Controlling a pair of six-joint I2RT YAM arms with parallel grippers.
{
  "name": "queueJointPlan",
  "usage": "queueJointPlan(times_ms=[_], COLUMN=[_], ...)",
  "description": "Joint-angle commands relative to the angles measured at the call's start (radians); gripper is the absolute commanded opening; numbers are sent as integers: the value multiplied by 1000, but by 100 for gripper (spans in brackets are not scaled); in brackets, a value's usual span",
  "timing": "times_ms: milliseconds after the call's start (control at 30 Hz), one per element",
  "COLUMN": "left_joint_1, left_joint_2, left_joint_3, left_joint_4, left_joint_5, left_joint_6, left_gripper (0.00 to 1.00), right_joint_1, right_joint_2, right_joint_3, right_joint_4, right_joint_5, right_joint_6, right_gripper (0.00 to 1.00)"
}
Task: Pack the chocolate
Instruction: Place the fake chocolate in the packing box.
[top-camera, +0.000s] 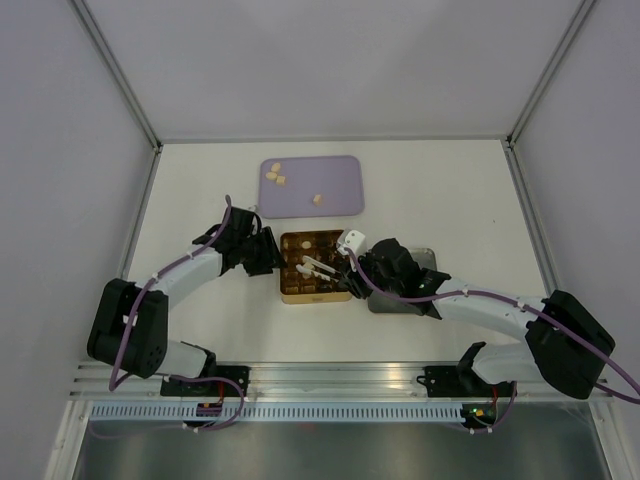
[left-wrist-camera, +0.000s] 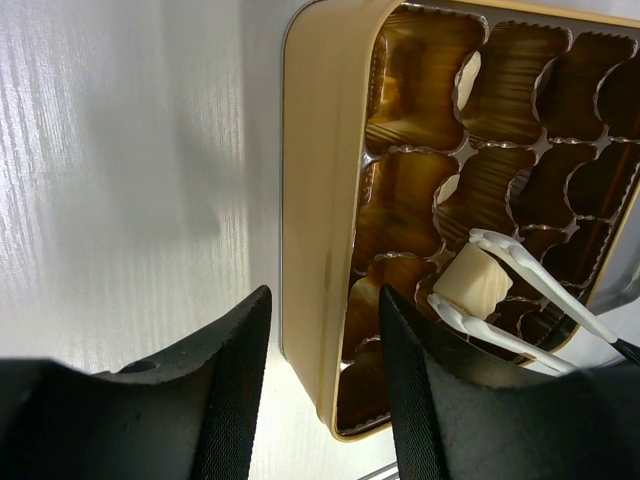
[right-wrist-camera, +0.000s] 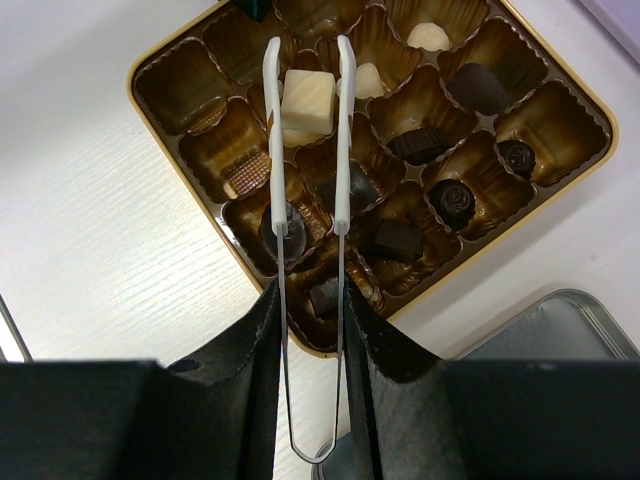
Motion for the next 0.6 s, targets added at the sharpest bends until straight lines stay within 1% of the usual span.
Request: queueJointPlan(times_ms=[0,133,233,433,567], left_joint_1=[-7,-7,-9,-12,-12], left_joint_2=[9,20,32,52,51], left_joint_3=[27,27,27,21,21], left_joint_4=[48,48,48,52,55], left_joint_5=[35,35,34,34,31], left_joint_6=[15,21,21,21,21], left_gripper=[52,51,48,43,42], right_joint_1=[-4,-4,-4,-4,-2], right_joint_2=[-1,2,7,-24,-31], right_joint_3=[-8,-2,17,15,14], right_joint_4=[49,52,26,-33,-50], right_joint_5=[-8,7,10,-36,-57], right_joint_6=[12,3,0,-8,-11], right_gripper=[5,6,6,7,7])
